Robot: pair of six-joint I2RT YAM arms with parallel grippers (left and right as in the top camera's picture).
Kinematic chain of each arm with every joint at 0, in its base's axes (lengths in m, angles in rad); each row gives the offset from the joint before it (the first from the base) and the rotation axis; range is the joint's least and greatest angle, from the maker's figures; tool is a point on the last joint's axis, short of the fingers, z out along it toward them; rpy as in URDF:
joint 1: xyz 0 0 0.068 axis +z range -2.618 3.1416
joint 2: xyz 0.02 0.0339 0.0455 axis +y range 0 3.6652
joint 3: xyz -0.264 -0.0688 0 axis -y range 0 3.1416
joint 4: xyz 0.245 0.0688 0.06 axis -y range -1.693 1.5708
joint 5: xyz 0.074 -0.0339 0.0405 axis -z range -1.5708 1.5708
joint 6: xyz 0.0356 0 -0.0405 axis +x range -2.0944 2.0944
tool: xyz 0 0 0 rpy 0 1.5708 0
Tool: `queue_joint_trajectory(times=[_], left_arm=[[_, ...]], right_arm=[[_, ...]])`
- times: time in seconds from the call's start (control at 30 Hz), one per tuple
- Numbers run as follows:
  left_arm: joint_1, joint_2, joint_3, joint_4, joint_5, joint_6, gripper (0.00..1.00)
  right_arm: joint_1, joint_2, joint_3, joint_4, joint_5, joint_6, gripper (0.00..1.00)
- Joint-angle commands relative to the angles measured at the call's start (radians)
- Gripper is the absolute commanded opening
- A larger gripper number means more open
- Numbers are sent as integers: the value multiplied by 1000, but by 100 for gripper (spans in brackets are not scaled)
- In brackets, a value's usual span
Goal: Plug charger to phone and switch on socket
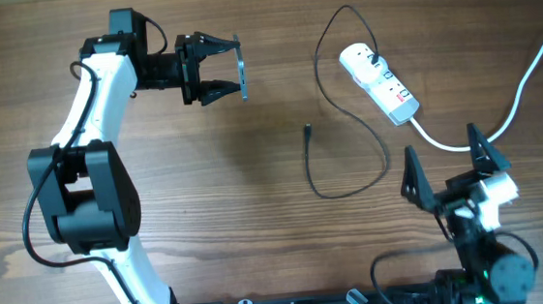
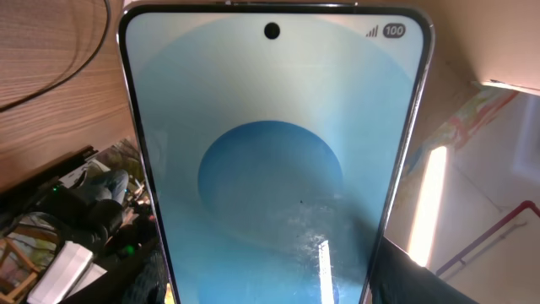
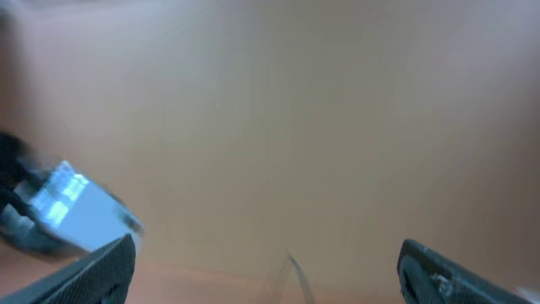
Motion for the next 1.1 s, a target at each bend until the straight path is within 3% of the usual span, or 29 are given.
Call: queue_joint_trajectory(times=[0.0,0.1,0.23,0.3,0.33,0.37,0.43,0.5,0.53,0.6,0.73,0.8,0.9,0.97,1.07], left_arm=[[3,-38,2,9,49,-13,64],[3,-38,2,9,49,-13,64],[3,-38,2,9,49,-24,63],[3,-38,2,9,48,-23,64],[3,-38,2,9,49,-24,64],[3,-38,2,9,49,-24,64],[3,-38,2,9,49,-24,63],[3,-38,2,9,48,-24,63],[3,-38,2,9,48,-23,64],[3,-38,2,9,48,-24,63],[3,-38,2,9,48,-24,63],[3,-38,2,9,48,-24,63],[3,-38,2,9,48,-24,63],[3,-38,2,10,37,-23,63],[3,-38,2,10,37,-23,63]], right_arm=[[3,21,8,198,-108,265,100],[3,123,140,200,-164,271,100],[3,523,613,-242,-451,87,100],[3,746,803,-317,-713,32,100],[3,865,879,-282,-903,108,100],[10,936,909,-191,-961,225,100],[54,1089,948,76,-1032,510,100],[140,1202,971,290,-1050,635,100],[185,1248,989,315,-1024,666,99],[270,1328,1054,170,-935,630,99],[385,1400,1238,-446,-566,290,100],[484,1401,1379,-806,-45,169,99],[635,1410,1545,-1081,546,214,100],[719,1418,1574,-1117,546,105,100],[795,1426,1568,-1088,430,104,100]])
